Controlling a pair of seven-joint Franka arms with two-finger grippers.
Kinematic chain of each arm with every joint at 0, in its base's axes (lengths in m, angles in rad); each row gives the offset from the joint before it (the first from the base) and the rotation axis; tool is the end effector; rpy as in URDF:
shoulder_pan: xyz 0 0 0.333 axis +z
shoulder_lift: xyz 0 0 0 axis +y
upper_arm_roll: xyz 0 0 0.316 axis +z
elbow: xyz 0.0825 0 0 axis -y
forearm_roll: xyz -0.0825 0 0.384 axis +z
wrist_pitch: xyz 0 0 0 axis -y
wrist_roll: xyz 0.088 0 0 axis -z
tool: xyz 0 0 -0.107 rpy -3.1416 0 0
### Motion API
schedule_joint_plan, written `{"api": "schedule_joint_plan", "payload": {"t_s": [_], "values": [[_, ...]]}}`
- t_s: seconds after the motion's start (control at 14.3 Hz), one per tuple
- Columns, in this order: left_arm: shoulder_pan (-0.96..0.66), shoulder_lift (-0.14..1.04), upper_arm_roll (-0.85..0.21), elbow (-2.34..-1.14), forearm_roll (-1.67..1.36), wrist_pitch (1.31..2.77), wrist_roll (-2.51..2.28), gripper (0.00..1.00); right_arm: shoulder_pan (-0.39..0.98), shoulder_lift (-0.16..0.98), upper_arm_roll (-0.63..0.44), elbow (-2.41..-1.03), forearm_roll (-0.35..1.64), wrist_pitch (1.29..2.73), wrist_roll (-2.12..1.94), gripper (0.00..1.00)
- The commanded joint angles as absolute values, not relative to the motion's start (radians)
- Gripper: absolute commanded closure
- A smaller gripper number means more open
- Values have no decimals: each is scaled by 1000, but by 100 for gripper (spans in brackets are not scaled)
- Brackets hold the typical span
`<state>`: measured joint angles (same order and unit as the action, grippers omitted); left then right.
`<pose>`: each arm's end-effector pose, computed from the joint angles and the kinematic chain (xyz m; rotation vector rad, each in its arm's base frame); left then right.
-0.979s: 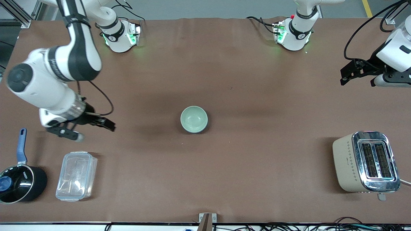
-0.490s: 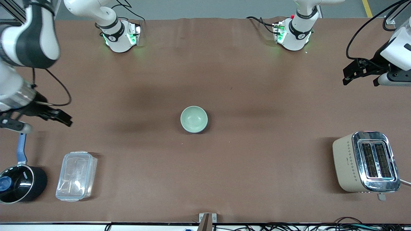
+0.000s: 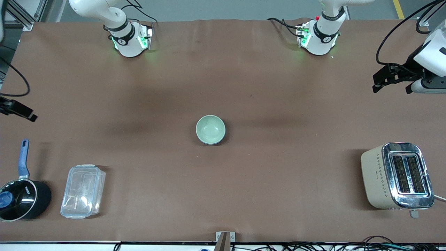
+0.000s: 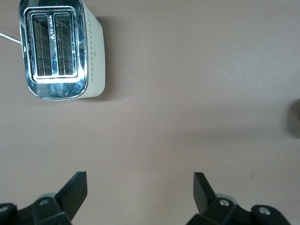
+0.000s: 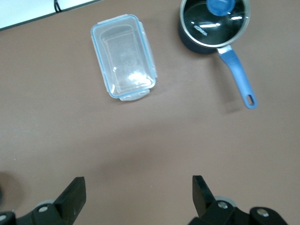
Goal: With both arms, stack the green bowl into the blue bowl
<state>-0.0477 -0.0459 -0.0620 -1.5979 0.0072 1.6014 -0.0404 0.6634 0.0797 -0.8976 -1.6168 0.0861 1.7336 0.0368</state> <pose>0.5402 -0.0596 0.6396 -3.1324 0.1087 -0.0783 0.5730 -0.1113 0.5884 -3.0931 0.4335 -0.1082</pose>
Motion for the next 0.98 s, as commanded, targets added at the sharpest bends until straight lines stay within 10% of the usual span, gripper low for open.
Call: {"api": "schedule_joint_plan", "payload": {"t_s": [0.0, 0.49, 0.91], "values": [[-48, -51, -60, -1592, 5, 1595, -26, 0, 519, 69, -769, -1539, 67, 1643, 11, 0], [-48, -52, -61, -1591, 5, 1595, -23, 0, -7, -30, -146, -1534, -41, 1548, 23, 0], [-46, -52, -61, -1591, 2, 1595, -23, 0, -55, -51, -92, -1578, -43, 1558, 17, 0]]}}
